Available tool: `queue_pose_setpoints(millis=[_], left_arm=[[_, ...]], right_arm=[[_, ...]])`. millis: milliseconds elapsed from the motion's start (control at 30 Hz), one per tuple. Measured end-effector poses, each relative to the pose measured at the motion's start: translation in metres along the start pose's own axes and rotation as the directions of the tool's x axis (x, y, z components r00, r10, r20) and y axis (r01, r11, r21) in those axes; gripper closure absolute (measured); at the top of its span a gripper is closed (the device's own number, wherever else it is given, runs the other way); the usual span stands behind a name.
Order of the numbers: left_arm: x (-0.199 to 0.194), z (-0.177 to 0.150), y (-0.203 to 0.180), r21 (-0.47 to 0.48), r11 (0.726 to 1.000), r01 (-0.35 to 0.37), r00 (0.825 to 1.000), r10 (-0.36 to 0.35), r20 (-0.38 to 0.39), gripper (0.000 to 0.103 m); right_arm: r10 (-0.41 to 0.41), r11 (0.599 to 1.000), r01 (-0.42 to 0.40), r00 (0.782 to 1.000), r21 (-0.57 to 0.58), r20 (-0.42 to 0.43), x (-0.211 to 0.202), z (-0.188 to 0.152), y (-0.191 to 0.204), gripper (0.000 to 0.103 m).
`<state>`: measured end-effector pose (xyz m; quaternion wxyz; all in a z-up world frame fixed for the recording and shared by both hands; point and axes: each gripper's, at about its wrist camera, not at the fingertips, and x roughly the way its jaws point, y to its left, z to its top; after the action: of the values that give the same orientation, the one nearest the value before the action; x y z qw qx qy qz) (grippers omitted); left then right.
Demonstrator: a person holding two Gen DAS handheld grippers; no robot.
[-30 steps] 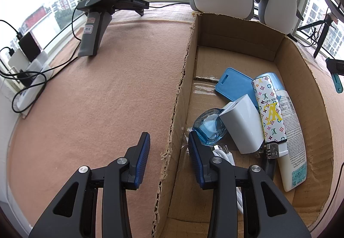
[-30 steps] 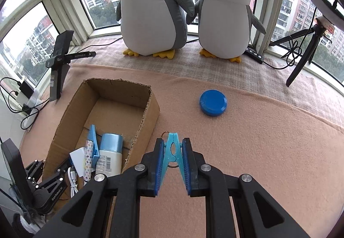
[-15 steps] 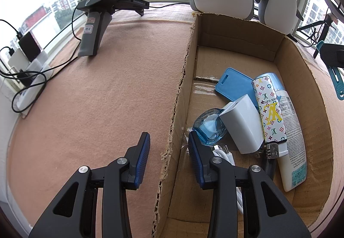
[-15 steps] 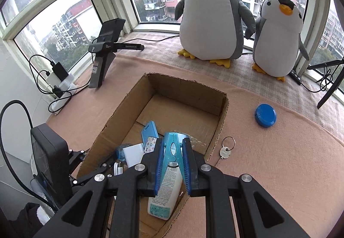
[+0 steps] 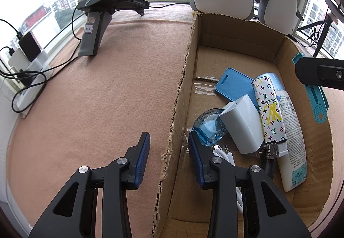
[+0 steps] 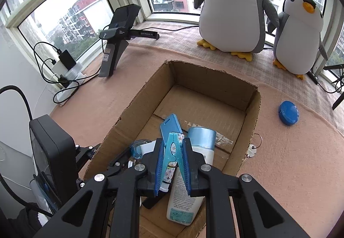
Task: Organize rigid objects
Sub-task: 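Carry the teal clothespin with the right tool into the box and release, then move the right tool to the key ring and grasp it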
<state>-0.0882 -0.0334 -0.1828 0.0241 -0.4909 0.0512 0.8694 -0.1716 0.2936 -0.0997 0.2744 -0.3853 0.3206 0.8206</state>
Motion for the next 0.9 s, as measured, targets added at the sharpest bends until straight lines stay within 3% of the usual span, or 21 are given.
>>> queue_pose_setpoints(millis=[100, 133, 167, 233, 567, 900], left_arm=[[0.000, 0.000, 0.000, 0.000, 1.000, -0.001, 1.000, 0.001, 0.000, 0.067], [0.000, 0.000, 0.000, 0.000, 1.000, 0.000, 1.000, 0.000, 0.000, 0.067], [0.000, 0.000, 0.000, 0.000, 1.000, 0.000, 1.000, 0.000, 0.000, 0.067], [0.000, 0.000, 0.000, 0.000, 1.000, 0.000, 1.000, 0.000, 0.000, 0.067], [0.000, 0.001, 0.001, 0.002, 1.000, -0.003, 1.000, 0.003, 0.000, 0.067], [0.000, 0.001, 0.000, 0.010, 1.000, -0.016, 1.000, 0.016, -0.002, 0.067]], right_arm=[[0.006, 1.000, -0.006, 1.000, -0.010, -0.001, 0.000, 0.000, 0.001, 0.085], [0.007, 1.000, -0.007, 1.000, -0.013, -0.001, 0.000, 0.000, 0.001, 0.075], [0.003, 1.000, -0.003, 1.000, -0.015, 0.004, -0.001, 0.000, 0.001, 0.057], [0.003, 1.000, -0.002, 1.000, -0.021, 0.030, -0.005, -0.001, 0.001, 0.042], [0.010, 1.000, -0.010, 0.998, -0.012, 0.059, -0.019, -0.002, -0.011, 0.042], [0.004, 0.999, -0.006, 0.996, 0.031, 0.085, -0.040, -0.012, -0.054, 0.042]])
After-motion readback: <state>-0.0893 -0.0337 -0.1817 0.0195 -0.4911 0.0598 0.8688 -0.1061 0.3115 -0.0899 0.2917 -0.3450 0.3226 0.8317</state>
